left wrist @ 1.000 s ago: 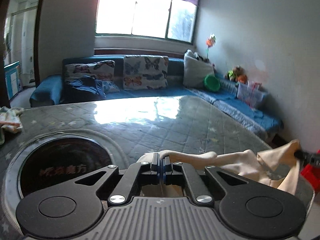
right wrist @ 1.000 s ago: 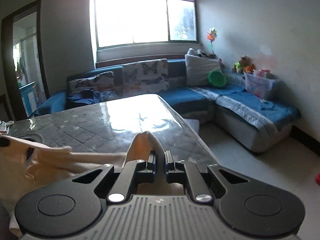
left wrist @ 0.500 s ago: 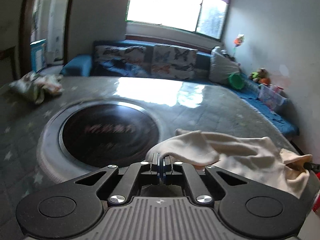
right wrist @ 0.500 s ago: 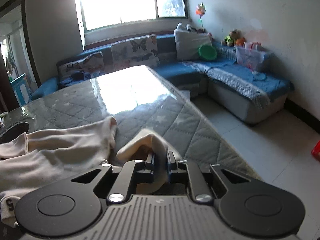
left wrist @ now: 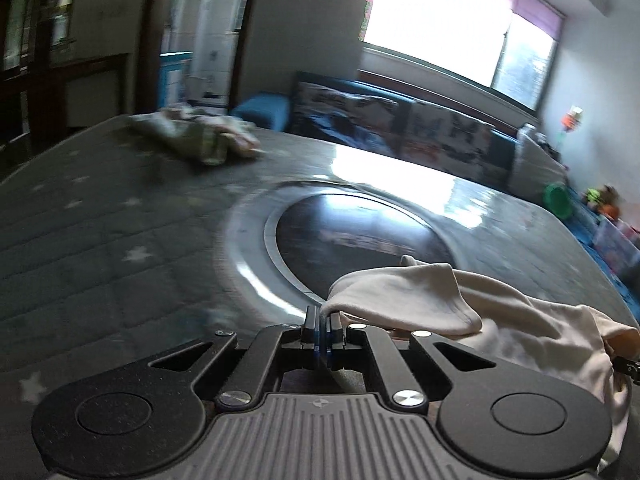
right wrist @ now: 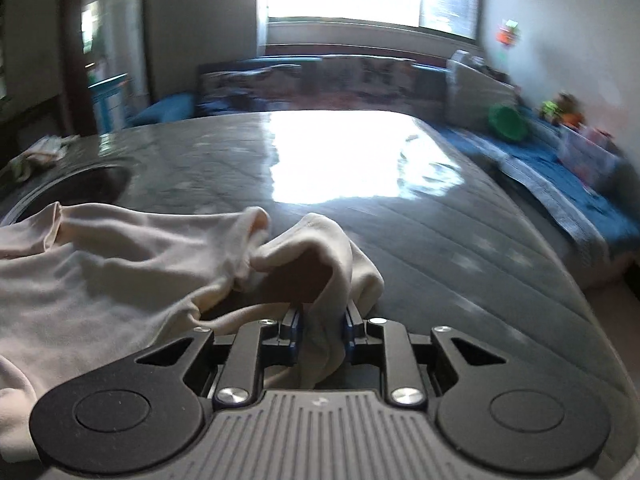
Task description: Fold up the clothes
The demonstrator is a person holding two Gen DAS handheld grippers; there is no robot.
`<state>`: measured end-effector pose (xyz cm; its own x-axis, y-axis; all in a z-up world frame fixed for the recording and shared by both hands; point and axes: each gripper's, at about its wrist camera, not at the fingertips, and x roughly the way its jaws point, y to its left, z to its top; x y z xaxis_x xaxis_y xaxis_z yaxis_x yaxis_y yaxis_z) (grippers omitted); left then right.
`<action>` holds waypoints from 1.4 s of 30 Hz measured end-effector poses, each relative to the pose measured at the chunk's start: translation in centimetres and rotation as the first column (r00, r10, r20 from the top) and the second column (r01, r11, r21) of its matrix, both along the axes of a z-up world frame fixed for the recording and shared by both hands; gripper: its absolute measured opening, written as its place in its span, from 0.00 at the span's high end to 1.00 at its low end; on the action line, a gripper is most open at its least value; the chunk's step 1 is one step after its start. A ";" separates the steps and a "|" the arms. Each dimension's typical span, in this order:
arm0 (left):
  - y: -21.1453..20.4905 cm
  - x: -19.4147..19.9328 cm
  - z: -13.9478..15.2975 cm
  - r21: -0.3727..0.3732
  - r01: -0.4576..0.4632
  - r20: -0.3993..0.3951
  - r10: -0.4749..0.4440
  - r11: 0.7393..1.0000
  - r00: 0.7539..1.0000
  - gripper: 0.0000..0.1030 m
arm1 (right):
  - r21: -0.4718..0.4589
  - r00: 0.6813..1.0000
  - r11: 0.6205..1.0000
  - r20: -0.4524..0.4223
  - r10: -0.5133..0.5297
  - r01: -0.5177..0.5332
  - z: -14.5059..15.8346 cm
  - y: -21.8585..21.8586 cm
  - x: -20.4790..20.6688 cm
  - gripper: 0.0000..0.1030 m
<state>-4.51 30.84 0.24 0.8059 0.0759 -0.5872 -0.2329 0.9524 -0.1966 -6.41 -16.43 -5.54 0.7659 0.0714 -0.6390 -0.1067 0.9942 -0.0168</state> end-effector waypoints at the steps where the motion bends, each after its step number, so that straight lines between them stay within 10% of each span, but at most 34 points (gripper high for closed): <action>1: 0.7 -0.3 0.0 0.000 -0.021 0.000 0.021 1.000 1.000 0.97 | -0.003 1.000 1.000 0.001 0.024 -0.024 0.0 0.9 0.5 0.80; 11: 5.9 -4.0 -1.0 -0.015 -0.190 -0.064 0.189 0.982 0.980 0.91 | -0.009 0.990 0.990 -0.014 0.142 -0.142 0.9 7.0 4.1 0.77; 27: 1.8 -3.5 1.2 0.075 -0.057 0.006 0.057 0.996 0.998 0.02 | -0.016 0.984 0.984 0.011 0.180 -0.180 3.8 3.8 2.0 0.37; 42: -10.1 0.2 -1.2 0.027 0.330 -0.065 -0.327 0.944 0.943 0.00 | -0.165 0.969 0.956 0.005 0.246 -0.242 0.7 7.7 4.2 0.32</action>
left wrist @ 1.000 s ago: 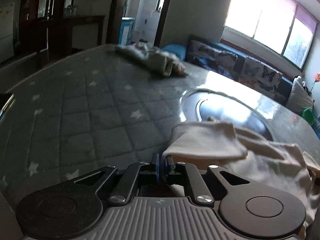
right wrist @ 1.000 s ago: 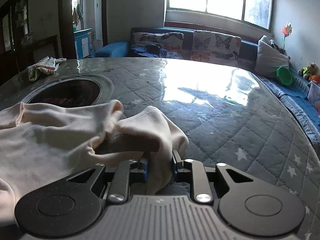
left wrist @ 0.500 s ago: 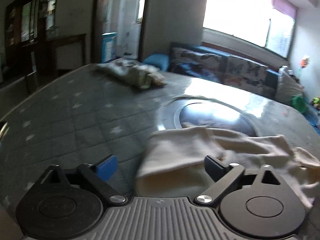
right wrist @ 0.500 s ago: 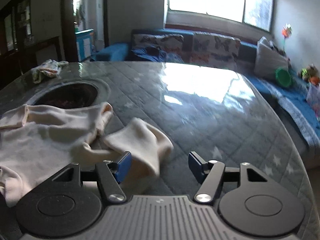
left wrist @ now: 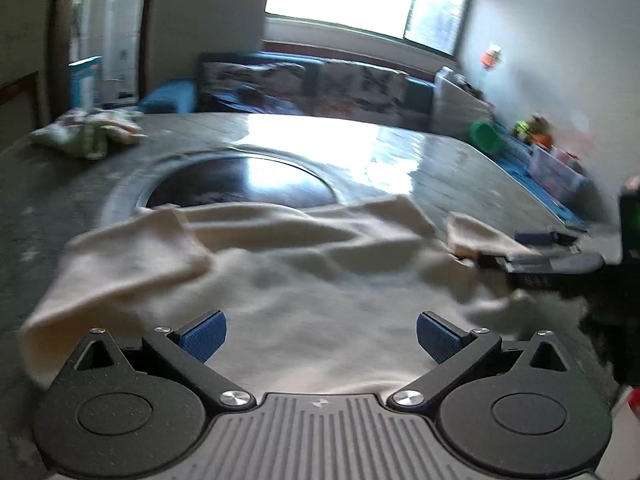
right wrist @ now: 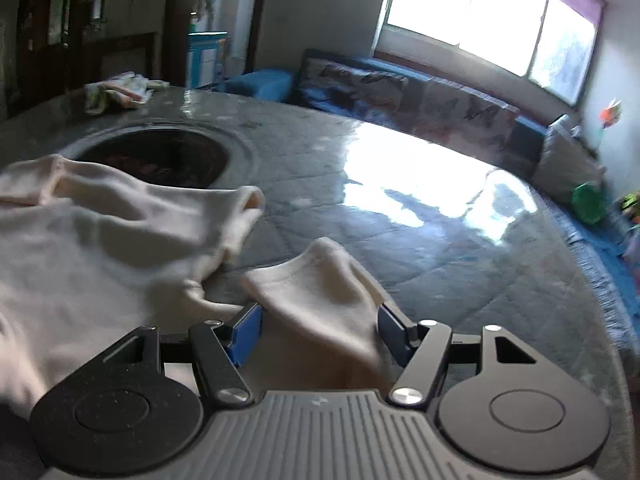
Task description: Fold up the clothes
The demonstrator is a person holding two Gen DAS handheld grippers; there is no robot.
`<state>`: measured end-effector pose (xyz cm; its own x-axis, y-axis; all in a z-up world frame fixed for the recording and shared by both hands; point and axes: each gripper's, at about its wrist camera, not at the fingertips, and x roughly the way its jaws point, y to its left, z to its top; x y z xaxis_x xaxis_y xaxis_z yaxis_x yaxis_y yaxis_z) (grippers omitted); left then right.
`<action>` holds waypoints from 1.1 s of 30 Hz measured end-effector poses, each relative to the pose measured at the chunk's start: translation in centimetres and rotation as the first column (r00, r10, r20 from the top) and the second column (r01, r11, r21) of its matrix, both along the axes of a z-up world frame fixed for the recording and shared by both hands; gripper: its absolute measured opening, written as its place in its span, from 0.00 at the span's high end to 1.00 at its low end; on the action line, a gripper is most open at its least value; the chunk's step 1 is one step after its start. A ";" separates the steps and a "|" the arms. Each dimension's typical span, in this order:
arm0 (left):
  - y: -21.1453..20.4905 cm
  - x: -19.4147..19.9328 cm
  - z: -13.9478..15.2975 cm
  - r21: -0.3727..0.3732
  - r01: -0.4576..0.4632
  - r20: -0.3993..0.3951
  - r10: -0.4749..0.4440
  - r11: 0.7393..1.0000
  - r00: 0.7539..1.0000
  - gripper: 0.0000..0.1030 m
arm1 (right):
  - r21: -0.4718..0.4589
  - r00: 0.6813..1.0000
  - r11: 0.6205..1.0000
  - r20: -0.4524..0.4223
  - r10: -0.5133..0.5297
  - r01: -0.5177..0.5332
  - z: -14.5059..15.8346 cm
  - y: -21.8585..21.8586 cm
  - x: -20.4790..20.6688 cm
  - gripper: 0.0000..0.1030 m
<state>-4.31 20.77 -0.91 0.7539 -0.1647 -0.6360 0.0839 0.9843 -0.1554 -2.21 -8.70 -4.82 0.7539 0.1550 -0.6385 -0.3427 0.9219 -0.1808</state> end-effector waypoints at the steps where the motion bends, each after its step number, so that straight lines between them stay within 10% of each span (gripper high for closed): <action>1: -0.5 0.1 -0.3 0.003 0.015 -0.008 -0.015 1.000 1.000 0.00 | 0.008 0.999 0.999 0.004 -0.033 0.033 0.0 -0.7 0.1 0.30; 19: -2.9 0.7 -2.4 0.075 0.078 -0.064 -0.073 0.994 0.995 0.00 | 0.184 0.847 0.830 -0.025 -0.531 0.526 -0.4 -13.5 -1.8 0.18; 33: -3.3 0.8 -2.6 0.111 0.080 -0.066 -0.073 0.991 0.995 0.00 | 0.131 0.934 0.925 -0.023 -0.356 0.356 -1.4 -10.2 2.0 0.06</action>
<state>-3.56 17.44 -3.53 0.7004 -0.1451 -0.6988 0.1538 0.9868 -0.0507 -0.22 -18.86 -6.24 0.7753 -0.0417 -0.6302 0.0123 0.9986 -0.0509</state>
